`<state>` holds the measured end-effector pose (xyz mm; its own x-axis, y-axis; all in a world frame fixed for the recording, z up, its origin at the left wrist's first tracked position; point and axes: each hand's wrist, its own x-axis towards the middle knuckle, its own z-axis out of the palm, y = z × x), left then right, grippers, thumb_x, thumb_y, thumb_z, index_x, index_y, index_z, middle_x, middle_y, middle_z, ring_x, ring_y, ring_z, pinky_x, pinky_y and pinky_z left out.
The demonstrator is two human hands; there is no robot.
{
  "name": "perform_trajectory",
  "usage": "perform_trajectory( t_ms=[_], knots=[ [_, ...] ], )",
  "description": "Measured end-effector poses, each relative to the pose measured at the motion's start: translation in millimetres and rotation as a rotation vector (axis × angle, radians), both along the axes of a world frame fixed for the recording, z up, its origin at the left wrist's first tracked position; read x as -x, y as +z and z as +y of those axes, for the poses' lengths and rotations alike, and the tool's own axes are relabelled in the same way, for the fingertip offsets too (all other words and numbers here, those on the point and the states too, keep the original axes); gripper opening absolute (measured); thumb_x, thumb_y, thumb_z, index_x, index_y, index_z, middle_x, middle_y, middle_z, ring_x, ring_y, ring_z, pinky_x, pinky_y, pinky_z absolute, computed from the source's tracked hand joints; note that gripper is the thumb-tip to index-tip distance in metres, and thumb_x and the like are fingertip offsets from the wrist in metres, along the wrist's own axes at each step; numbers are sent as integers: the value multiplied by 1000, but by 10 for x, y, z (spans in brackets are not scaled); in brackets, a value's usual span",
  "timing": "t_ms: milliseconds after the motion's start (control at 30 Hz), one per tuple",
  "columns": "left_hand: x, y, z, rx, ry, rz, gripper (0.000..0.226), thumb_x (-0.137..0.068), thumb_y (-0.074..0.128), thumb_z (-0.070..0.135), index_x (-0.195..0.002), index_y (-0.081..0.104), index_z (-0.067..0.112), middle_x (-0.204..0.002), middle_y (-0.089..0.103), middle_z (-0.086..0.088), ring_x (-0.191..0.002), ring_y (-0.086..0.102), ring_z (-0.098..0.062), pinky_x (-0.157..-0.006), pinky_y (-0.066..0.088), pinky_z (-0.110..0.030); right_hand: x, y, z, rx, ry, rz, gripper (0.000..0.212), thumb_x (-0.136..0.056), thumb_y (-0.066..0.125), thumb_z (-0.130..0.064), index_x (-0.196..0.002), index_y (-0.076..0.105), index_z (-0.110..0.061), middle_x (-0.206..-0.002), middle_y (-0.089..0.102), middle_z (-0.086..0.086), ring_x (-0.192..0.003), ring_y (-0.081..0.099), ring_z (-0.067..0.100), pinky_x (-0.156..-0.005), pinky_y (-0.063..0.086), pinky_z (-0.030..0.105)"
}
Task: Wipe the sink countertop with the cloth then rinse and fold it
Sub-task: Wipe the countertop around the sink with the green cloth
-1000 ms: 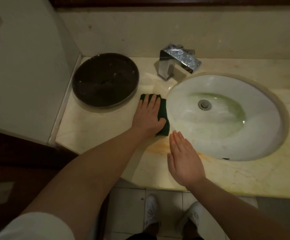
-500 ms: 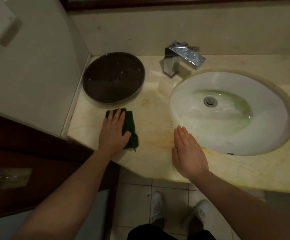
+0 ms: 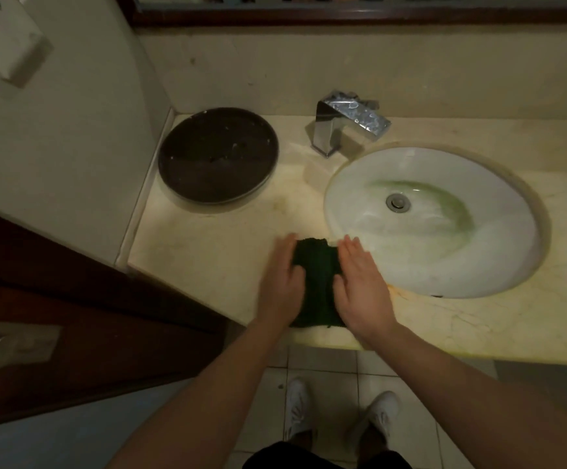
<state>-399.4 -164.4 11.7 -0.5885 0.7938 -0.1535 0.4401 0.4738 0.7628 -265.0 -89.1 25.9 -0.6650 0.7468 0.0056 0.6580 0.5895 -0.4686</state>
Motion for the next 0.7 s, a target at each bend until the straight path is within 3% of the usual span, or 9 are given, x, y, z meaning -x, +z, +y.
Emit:
perform_trajectory(
  t_ms=[67,133,200,433,700],
  knots=[
    [276,-73,-158,134,185,161,65,-92,35,23,-154,19,20,-163,14,-2,-150,8,-18,-121,14,-44,221,69,-126,-104,114,-63,63,-94,44,-23,-151,23,-9,-159,22,9,-147,17,22,-118,3,29],
    [442,-159,-246,330,171,418,66,-94,31,27,-155,11,12,-164,8,-7,-151,3,-25,-122,9,-46,469,-16,-286,-136,199,-201,65,-97,37,-35,-152,12,-9,-161,11,8,-148,7,23,-118,0,34],
    [443,-224,-222,378,130,516,67,-95,27,33,-155,8,9,-164,6,-10,-150,2,-28,-121,7,-48,591,-158,-382,-135,173,-303,67,-99,26,-41,-152,1,-9,-162,-1,7,-149,-4,21,-118,-4,36],
    [467,-261,-224,446,93,583,72,-95,20,45,-155,7,8,-163,6,-11,-150,4,-29,-121,9,-49,264,-192,-205,-106,166,-247,66,-95,34,-38,-152,17,-11,-161,13,6,-149,7,20,-120,7,36],
    [448,-210,-229,473,66,574,72,-95,18,46,-155,6,7,-163,5,-11,-150,3,-30,-120,9,-50,-978,-206,47,-106,-138,-344,63,-93,28,-32,-149,24,-3,-154,32,16,-143,26,29,-117,23,44]
  ],
)
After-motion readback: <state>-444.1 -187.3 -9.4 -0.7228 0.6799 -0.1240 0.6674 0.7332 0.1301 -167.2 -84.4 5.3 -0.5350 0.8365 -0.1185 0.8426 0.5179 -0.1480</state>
